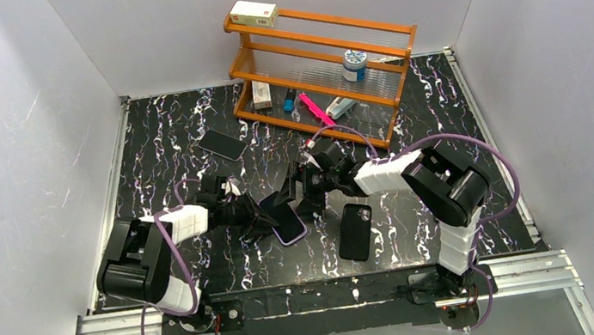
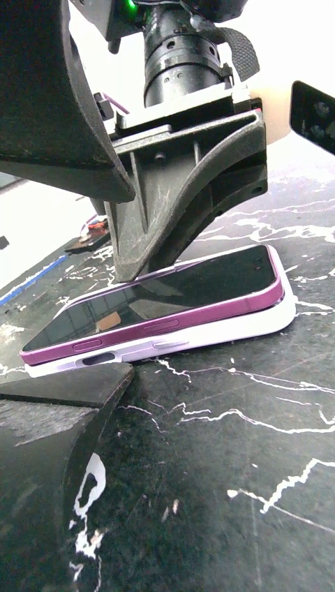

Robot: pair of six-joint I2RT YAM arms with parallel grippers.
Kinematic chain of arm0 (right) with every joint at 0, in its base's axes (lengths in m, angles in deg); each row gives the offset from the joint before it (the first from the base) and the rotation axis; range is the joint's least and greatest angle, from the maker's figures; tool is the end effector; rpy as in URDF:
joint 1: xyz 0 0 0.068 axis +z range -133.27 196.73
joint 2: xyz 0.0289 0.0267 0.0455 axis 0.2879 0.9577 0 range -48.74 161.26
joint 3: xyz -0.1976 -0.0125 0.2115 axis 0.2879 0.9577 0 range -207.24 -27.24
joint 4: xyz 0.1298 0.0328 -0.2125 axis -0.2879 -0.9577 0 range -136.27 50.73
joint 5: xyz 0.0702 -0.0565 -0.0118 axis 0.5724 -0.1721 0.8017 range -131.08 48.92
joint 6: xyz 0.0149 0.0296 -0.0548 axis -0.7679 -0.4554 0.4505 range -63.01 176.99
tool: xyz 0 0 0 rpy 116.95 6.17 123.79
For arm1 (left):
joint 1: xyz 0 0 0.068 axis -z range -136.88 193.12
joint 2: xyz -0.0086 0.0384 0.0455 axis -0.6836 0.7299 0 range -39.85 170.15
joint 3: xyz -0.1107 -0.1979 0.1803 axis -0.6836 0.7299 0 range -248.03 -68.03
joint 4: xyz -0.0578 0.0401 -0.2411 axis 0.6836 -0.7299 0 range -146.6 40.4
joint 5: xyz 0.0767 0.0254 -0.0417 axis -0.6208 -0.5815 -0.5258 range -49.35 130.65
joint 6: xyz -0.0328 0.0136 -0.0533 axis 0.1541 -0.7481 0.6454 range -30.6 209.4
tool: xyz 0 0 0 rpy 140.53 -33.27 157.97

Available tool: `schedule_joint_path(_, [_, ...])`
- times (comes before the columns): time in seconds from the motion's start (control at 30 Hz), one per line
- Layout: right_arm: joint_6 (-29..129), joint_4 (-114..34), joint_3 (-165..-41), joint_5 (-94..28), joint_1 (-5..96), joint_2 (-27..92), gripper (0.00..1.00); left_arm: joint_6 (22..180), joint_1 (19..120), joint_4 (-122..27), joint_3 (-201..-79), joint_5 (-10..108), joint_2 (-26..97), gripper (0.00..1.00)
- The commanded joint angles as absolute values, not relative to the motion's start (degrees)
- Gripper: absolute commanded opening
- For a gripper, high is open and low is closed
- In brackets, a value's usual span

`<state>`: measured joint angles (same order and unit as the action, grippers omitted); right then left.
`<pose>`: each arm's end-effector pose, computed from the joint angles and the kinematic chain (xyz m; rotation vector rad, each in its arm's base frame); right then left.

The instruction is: Put the phone into the phone case

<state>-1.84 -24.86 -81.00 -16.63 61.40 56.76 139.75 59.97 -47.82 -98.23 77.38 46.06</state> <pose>0.2571 0.2830 0.1658 0.0430 2.5746 1.3387 0.2290 -0.1003 0.1426 -0.4987 2.6703 -1.2336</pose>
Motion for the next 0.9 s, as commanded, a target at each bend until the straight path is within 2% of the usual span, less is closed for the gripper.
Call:
schedule_joint_path(0.0, [-7.1, -14.4, -78.8, -8.0, 62.2, 55.9, 0.91, 134.6, 60.3, -55.3, -99.1, 73.6, 45.8, 0.27])
schedule_joint_path(0.27, [-10.2, -6.6, -75.1, -4.6, 62.3, 55.9, 0.91, 132.6, 60.3, -57.0, -98.8, 72.4, 45.0, 0.25])
schedule_joint_path(0.63, [-19.0, 10.2, -71.9, -1.4, 62.5, 57.8, 0.91, 147.9, 60.2, -35.8, -90.2, 81.5, 40.1, 0.19])
schedule_joint_path(0.87, [-16.2, 4.1, -71.1, -2.2, 62.5, 58.3, 0.85, 148.8, 60.3, -34.6, -90.1, 81.1, 40.5, 0.19])
